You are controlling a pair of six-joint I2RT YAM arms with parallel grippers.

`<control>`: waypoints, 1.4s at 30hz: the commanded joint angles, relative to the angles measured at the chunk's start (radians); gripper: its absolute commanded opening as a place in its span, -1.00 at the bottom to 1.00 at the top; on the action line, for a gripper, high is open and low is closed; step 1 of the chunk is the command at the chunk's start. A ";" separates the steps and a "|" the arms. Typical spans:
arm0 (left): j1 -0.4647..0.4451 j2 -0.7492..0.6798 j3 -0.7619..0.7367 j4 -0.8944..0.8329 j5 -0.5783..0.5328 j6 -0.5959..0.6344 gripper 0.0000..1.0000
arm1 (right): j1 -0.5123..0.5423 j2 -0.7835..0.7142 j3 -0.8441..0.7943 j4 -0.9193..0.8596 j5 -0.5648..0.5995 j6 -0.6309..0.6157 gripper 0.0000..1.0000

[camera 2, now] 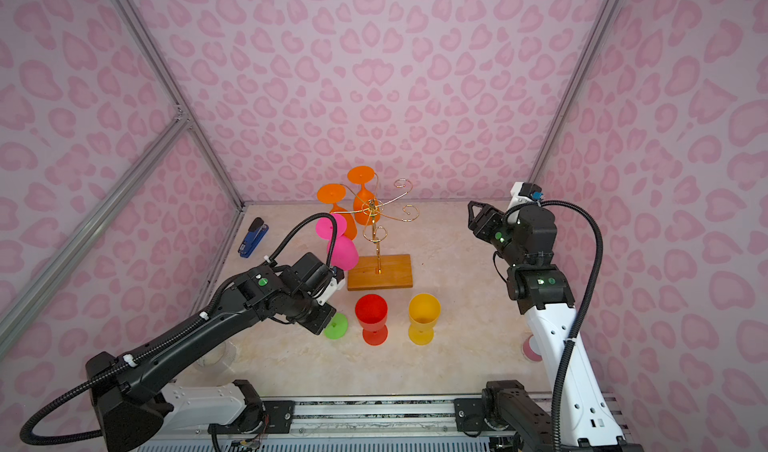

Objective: Take the wine glass off the wine glass rack
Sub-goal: 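Open the left gripper and withdraw it from the green glass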

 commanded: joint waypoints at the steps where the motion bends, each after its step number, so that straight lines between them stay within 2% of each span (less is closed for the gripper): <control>1: -0.003 0.005 0.000 -0.004 -0.018 -0.011 -0.96 | -0.003 -0.002 -0.006 0.024 -0.011 0.002 0.27; 36: -0.029 0.079 -0.011 -0.019 -0.012 -0.017 -0.96 | -0.014 -0.007 -0.045 0.045 -0.032 0.020 0.27; 42: -0.029 0.074 -0.005 -0.022 -0.009 -0.021 -0.68 | -0.020 -0.006 -0.045 0.048 -0.035 0.022 0.27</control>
